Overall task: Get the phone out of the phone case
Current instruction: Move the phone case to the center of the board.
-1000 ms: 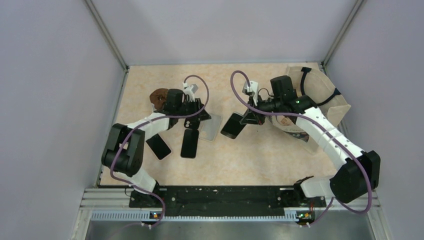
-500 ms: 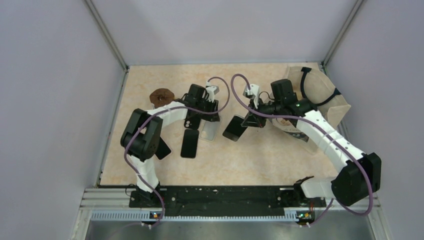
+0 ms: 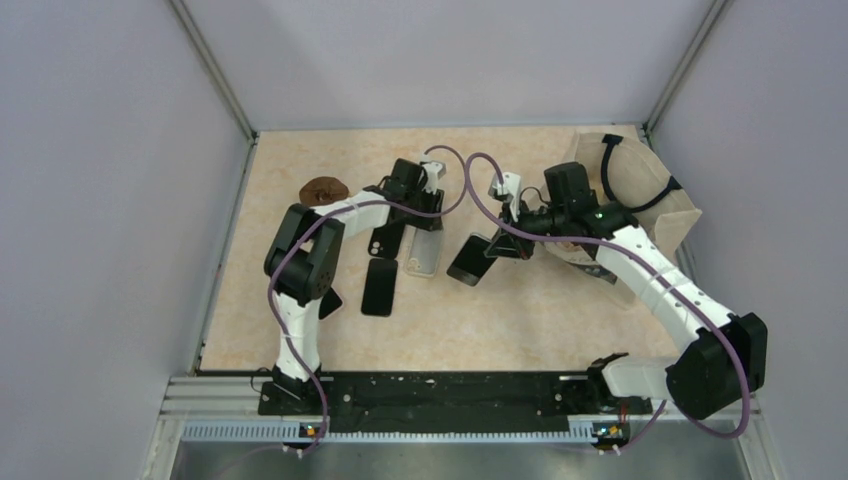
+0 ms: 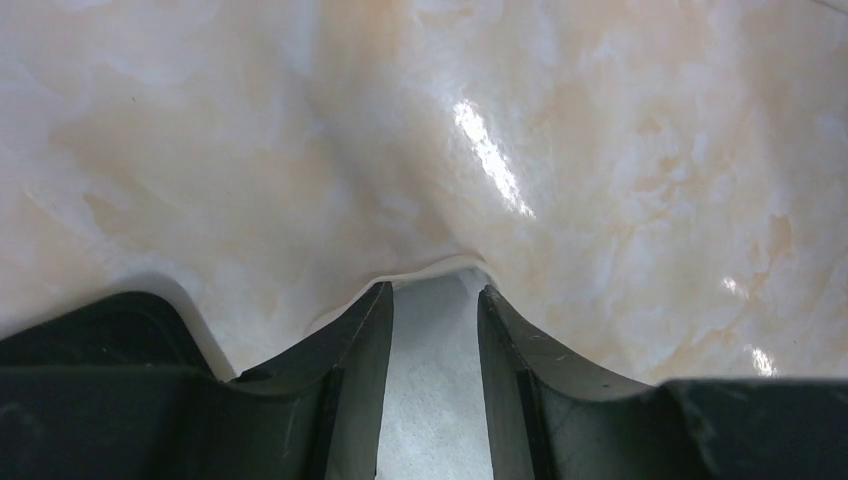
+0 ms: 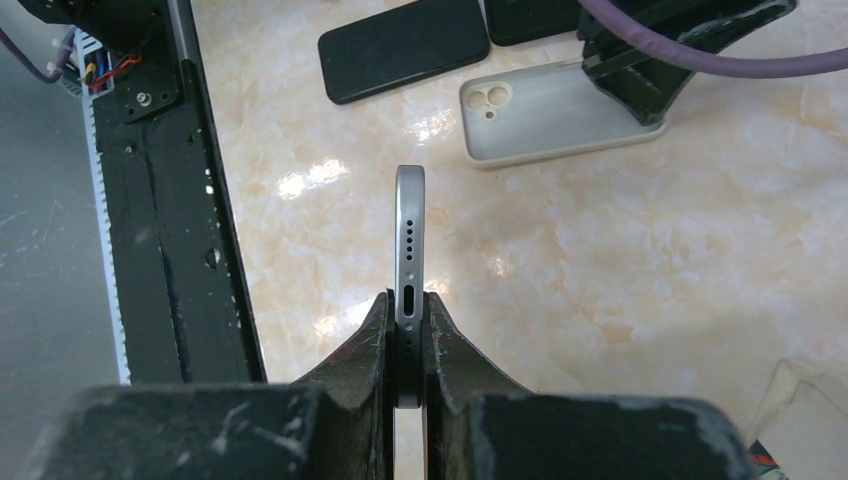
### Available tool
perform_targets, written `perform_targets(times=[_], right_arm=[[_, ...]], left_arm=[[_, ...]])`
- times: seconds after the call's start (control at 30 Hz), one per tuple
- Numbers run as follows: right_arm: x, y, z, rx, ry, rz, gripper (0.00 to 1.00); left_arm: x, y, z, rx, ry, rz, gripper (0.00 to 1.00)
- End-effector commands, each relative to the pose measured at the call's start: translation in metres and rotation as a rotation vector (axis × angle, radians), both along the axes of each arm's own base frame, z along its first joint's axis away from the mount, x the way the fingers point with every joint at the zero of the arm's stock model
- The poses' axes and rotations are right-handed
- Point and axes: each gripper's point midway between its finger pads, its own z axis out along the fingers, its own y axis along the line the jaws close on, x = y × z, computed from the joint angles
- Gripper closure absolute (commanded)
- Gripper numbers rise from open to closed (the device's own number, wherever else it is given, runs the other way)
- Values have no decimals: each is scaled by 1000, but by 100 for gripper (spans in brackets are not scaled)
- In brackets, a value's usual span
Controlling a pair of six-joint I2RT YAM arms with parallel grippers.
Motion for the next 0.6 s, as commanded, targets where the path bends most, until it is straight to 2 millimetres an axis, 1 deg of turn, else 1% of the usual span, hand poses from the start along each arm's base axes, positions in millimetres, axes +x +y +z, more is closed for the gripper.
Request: perform_targets(times=[0.0, 0.1, 0.23, 0.37, 0.43, 0.5, 0.57], right_arm=[[5, 5, 13, 55, -50, 29, 100], [5, 7, 7, 54, -30, 36, 100], [5, 12, 0, 65, 12, 61, 100], [2, 22, -15, 82, 100, 106, 100], [0, 29, -24, 75, 129, 131, 100], [-2, 36, -30, 69, 148, 151, 100], [-2, 42, -35, 68, 174, 169, 100]], left_arm=[[38, 9, 2, 38, -76, 78, 58], [48, 13, 5, 30, -89, 101, 58], [57, 17, 17, 20, -124, 105, 58], [55, 11, 37, -14, -152, 59, 54], [50, 8, 52, -34, -171, 27, 47], [45, 5, 63, -53, -186, -12, 34], [39, 2, 71, -71, -199, -47, 27]])
